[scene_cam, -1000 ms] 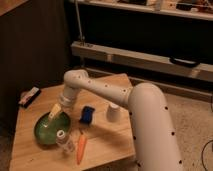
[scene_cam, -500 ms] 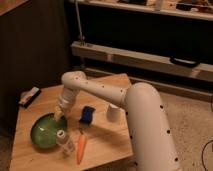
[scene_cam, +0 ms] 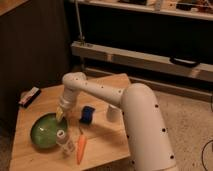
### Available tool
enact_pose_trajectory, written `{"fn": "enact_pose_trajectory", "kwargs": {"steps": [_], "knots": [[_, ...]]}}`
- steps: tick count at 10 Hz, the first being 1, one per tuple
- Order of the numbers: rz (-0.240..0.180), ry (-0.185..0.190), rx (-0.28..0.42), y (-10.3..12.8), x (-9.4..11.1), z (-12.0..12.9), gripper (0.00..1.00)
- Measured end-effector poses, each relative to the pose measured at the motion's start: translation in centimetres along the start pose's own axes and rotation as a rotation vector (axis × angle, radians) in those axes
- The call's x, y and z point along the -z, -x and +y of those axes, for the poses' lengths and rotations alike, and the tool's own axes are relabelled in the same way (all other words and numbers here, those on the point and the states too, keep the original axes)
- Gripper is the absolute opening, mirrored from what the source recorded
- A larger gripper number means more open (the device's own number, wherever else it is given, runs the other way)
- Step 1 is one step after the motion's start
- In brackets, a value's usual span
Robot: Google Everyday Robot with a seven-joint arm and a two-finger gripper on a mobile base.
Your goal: Drag the ceramic bowl in a circle
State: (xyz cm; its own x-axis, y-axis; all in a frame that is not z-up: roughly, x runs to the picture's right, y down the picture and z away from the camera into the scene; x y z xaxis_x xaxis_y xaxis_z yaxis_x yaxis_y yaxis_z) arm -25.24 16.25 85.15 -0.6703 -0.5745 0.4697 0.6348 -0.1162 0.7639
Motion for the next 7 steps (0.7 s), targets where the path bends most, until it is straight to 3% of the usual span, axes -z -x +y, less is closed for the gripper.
{"fn": "enact_pose_trajectory", "kwargs": {"steps": [3, 6, 7], "knots": [[0.011, 0.022, 0.006, -0.2, 0.1, 0.1, 0.15], [0.117, 0.030, -0.003, -0.9, 3.9, -0.4, 0.14], [0.169, 0.052, -0.013, -1.6, 6.6, -0.8, 0.14]]}}
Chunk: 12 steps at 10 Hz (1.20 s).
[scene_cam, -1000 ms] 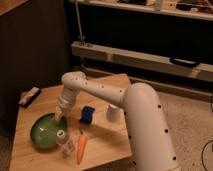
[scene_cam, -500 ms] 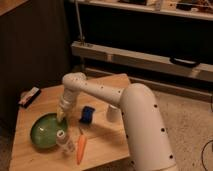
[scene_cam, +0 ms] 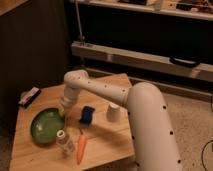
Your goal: Drag the ceramic bowl in a circle
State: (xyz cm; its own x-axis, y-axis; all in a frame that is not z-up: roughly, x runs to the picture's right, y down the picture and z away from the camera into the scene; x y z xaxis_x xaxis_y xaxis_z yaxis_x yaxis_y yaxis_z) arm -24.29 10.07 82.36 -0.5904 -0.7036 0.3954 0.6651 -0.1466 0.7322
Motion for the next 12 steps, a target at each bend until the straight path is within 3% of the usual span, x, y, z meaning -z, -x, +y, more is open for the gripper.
{"fn": "enact_pose_trajectory", "kwargs": {"steps": [2, 5, 9, 12], "knots": [[0.057, 0.044, -0.025, -1.8, 4.2, 0.6, 0.14], [0.072, 0.121, -0.054, -3.1, 6.1, 0.8, 0.14], [0.075, 0.265, -0.127, -3.7, 3.4, 5.3, 0.14], [0.089, 0.367, -0.221, -3.8, 0.7, 11.3, 0.14]]}}
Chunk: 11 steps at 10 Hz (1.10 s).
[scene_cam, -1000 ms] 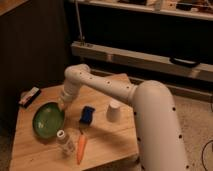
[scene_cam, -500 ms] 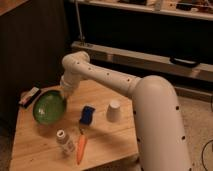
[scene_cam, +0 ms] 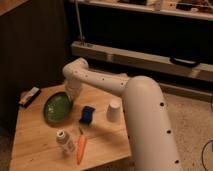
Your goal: Drag the ceramic bowl in a circle
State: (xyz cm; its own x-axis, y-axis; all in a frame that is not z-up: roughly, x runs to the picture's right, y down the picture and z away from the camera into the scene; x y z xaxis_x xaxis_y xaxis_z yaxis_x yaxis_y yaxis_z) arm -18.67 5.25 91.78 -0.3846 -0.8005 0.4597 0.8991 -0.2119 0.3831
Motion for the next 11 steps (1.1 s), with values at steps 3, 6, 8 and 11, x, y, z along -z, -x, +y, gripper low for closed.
{"fn": "enact_pose_trajectory", "kwargs": {"steps": [3, 6, 8, 11], "knots": [[0.025, 0.095, -0.102, -0.4, -0.3, 4.0, 0.14], [0.054, 0.179, -0.169, 1.3, 2.8, 7.8, 0.14], [0.033, 0.203, -0.136, 3.1, 2.9, 7.8, 0.14], [-0.023, 0.193, -0.037, 6.8, 2.6, 5.5, 0.14]]}}
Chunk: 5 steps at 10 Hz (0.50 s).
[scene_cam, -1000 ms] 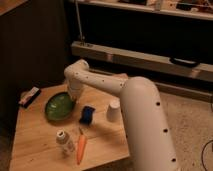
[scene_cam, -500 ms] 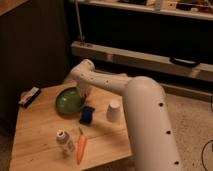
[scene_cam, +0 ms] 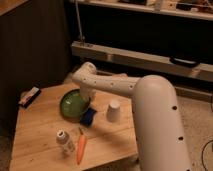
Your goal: Drag the ceramic bowl in a circle
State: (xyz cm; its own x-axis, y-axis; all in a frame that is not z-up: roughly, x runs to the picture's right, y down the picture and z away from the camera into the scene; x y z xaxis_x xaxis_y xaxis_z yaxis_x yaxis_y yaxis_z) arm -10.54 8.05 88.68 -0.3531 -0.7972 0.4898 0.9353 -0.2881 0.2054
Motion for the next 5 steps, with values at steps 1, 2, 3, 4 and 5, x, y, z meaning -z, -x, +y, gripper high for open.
{"fn": "enact_pose_trajectory", "kwargs": {"steps": [1, 2, 3, 4, 5], "knots": [[-0.011, 0.002, 0.044, 1.3, 0.6, -0.5, 0.14], [-0.022, 0.004, 0.079, 2.5, 1.1, -0.9, 0.14], [-0.035, 0.015, 0.111, 3.6, 1.5, -0.9, 0.14], [-0.043, 0.023, 0.136, 4.3, 1.7, -1.0, 0.14], [-0.048, 0.021, 0.151, 4.9, 1.9, -1.4, 0.14]]}}
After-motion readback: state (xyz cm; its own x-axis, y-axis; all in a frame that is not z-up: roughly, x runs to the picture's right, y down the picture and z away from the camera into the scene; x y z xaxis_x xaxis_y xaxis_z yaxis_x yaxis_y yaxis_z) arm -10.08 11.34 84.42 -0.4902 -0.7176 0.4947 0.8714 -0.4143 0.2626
